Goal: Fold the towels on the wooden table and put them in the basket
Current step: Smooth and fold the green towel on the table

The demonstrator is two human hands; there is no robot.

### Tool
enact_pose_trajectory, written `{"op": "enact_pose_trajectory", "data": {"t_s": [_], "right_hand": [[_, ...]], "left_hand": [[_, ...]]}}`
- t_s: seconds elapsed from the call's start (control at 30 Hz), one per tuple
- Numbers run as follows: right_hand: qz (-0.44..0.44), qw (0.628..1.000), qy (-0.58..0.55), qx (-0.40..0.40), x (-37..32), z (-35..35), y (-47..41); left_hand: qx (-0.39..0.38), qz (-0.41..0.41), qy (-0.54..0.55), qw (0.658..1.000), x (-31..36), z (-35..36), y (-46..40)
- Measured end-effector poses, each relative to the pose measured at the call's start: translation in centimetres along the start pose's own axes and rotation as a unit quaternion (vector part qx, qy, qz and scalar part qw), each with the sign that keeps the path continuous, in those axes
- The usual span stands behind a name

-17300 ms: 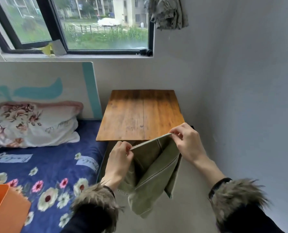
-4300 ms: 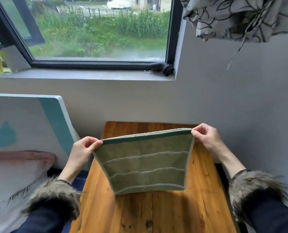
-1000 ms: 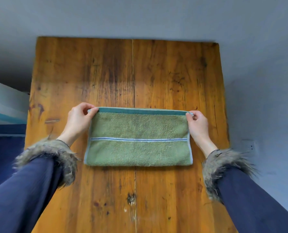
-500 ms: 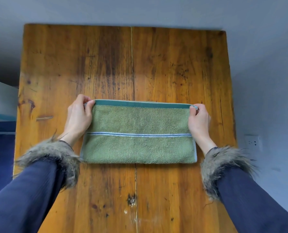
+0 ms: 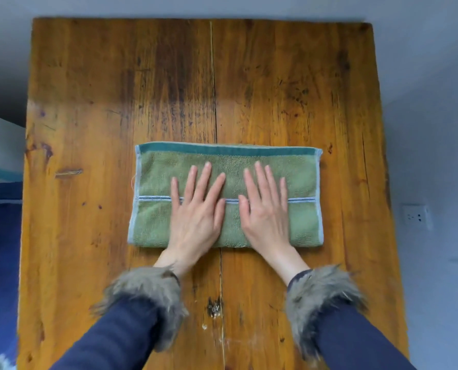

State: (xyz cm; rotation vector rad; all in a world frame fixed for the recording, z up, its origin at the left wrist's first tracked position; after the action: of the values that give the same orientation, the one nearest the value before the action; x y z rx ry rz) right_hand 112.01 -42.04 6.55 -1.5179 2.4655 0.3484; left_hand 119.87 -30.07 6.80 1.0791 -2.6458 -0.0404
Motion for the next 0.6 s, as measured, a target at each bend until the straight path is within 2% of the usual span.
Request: {"op": "enact_pose_trajectory", "data": {"t_s": [0.13, 0.23, 0.3, 0.4, 0.5, 0.6], "right_hand": [[0.030, 0.998, 0.060, -0.020, 4.3, -0.4, -0.5], [0.052, 0.995, 0.080, -0.039, 6.4, -1.5, -0.5], [0.062, 0.993, 0.084, -0.047, 6.6, -2.0, -0.5], [0.078, 0.994, 0.068, -0.033, 4.5, -2.5, -0.8], [0.012, 0.998, 0.051, -0.036, 0.3, -2.0, -1.1], [-0.043, 0.995, 0.061, -0.059, -3.0, -0.3, -1.6]], "left_hand": [[-0.013, -0.038, -0.059, 0.997, -4.7, -0.5, -0.6], [-0.028, -0.095, -0.055, 0.994, -9.0, -1.7, 0.1], [-0.026, -0.091, -0.026, 0.995, -10.8, -2.4, 0.6], [0.046, -0.061, 0.047, 0.996, -10.9, -3.5, 1.3], [0.164, -0.171, 0.110, 0.965, -9.4, -4.3, 1.4], [0.152, -0.284, 0.163, 0.932, -8.8, -4.3, 1.0]]}}
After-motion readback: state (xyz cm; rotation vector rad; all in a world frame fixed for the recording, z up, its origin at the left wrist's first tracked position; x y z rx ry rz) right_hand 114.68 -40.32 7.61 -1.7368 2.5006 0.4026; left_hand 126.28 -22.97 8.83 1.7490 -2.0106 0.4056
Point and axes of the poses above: each hand's wrist, its own y-axis away from the middle knuckle, its own z-axis out of the palm, x = y × z, the point moved 1 cm from there along -y, towards the middle knuckle, and after that the axes turned 1 degree about -z, right-handed, at the moved point
